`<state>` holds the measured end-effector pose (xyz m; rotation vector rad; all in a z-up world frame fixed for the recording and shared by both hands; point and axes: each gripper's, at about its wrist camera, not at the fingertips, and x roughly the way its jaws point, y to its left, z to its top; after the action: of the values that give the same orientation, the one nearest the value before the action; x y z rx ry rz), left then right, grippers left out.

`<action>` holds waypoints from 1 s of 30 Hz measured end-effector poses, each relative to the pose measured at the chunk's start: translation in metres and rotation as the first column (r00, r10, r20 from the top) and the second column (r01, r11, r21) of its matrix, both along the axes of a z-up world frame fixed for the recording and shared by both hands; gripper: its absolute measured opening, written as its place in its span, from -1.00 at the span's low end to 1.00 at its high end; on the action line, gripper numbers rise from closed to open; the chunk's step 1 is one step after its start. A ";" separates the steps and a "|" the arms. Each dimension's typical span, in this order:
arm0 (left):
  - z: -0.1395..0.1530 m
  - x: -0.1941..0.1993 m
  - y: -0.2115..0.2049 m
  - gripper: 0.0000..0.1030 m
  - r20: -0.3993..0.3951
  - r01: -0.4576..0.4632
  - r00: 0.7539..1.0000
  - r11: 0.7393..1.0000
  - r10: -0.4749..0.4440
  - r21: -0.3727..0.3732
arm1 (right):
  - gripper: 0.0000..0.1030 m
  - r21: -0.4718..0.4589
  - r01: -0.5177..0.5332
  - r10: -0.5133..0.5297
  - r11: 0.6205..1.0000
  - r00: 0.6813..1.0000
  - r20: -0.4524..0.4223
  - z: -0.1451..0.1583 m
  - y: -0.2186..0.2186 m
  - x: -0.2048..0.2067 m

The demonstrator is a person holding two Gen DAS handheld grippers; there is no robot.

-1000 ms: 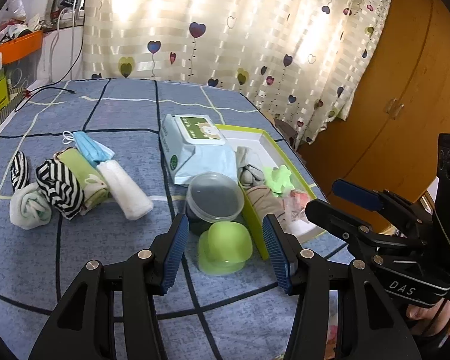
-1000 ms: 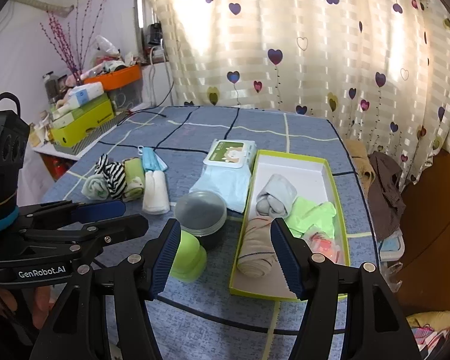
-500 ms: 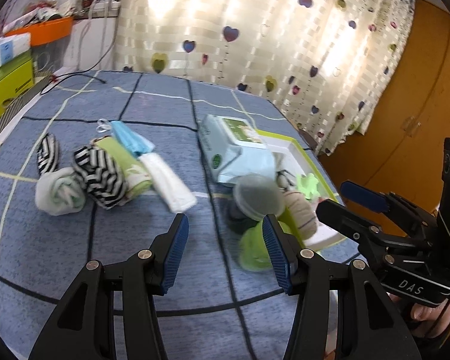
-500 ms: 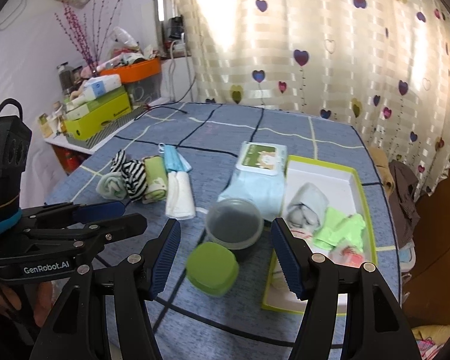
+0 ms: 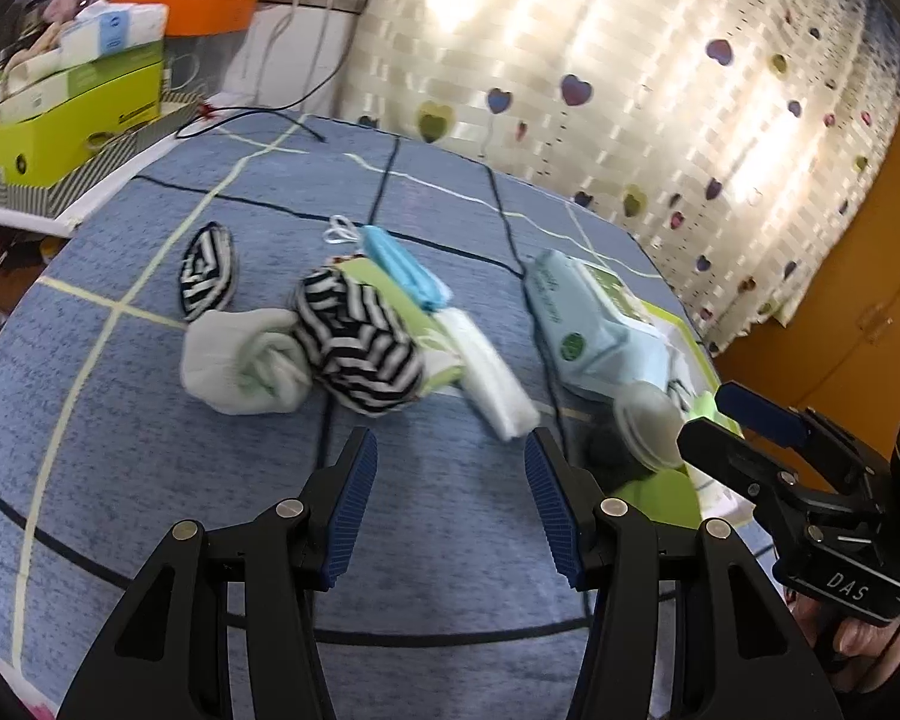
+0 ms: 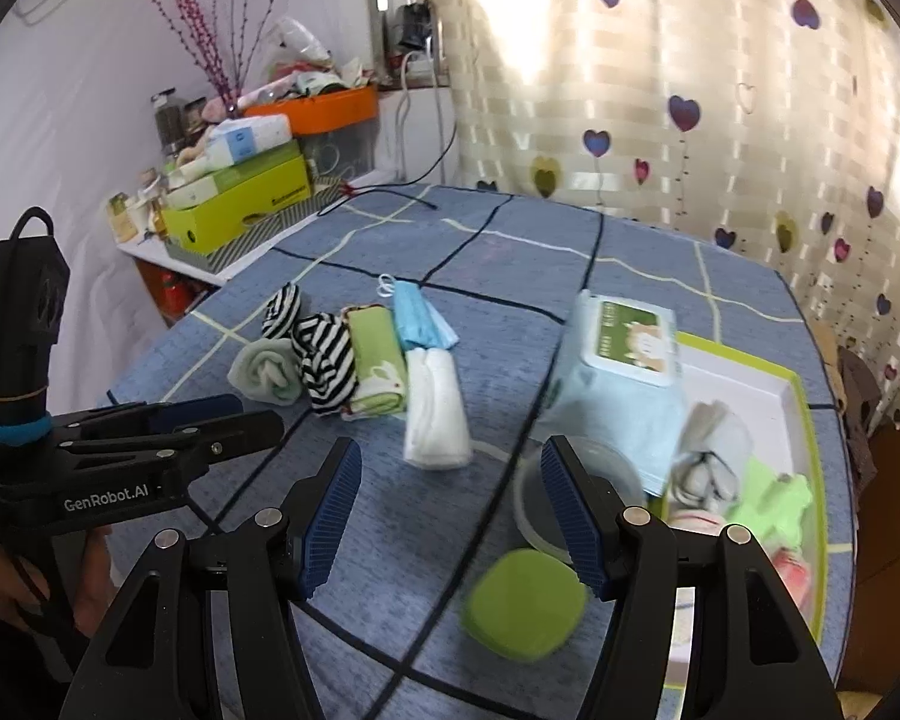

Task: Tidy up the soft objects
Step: 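Grasp the black-and-white striped sock with the right tool while the left tool reaches the white cloth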

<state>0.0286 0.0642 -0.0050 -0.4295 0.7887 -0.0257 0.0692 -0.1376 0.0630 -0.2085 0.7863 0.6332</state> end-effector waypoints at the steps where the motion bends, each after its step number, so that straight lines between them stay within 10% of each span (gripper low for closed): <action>1: -0.002 -0.002 0.007 0.02 -0.001 -0.009 1.000 1.000 0.009 -0.004 | 0.22 -0.003 -0.007 0.007 1.000 1.000 -0.004 -0.002 0.004 0.001; 30: -0.038 -0.005 0.102 0.02 -0.055 -0.188 0.981 0.981 0.185 -0.043 | 0.22 -0.110 -0.175 0.164 0.979 0.982 -0.099 -0.063 0.147 0.053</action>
<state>0.0235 0.1660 -0.0432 -0.5502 0.7964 0.1421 0.1221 0.0089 0.0003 -0.3601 0.8994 0.7617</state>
